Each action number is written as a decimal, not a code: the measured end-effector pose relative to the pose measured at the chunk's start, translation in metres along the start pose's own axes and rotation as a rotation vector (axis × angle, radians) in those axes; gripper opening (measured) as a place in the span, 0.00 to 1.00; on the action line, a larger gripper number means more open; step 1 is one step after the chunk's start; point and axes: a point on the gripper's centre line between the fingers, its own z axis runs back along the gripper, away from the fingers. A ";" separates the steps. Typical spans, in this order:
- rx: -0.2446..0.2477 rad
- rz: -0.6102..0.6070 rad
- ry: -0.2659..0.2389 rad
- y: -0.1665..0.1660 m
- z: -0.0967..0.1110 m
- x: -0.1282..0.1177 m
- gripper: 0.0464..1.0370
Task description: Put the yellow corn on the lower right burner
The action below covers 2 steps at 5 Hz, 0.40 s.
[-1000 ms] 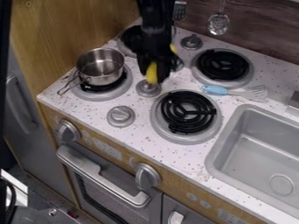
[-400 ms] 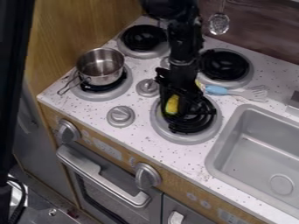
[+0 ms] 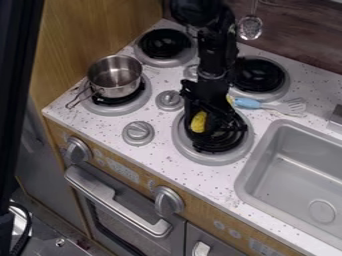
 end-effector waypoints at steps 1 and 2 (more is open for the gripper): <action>-0.008 0.018 0.022 -0.003 0.003 -0.012 0.91; -0.006 0.041 -0.052 -0.001 0.034 -0.009 0.96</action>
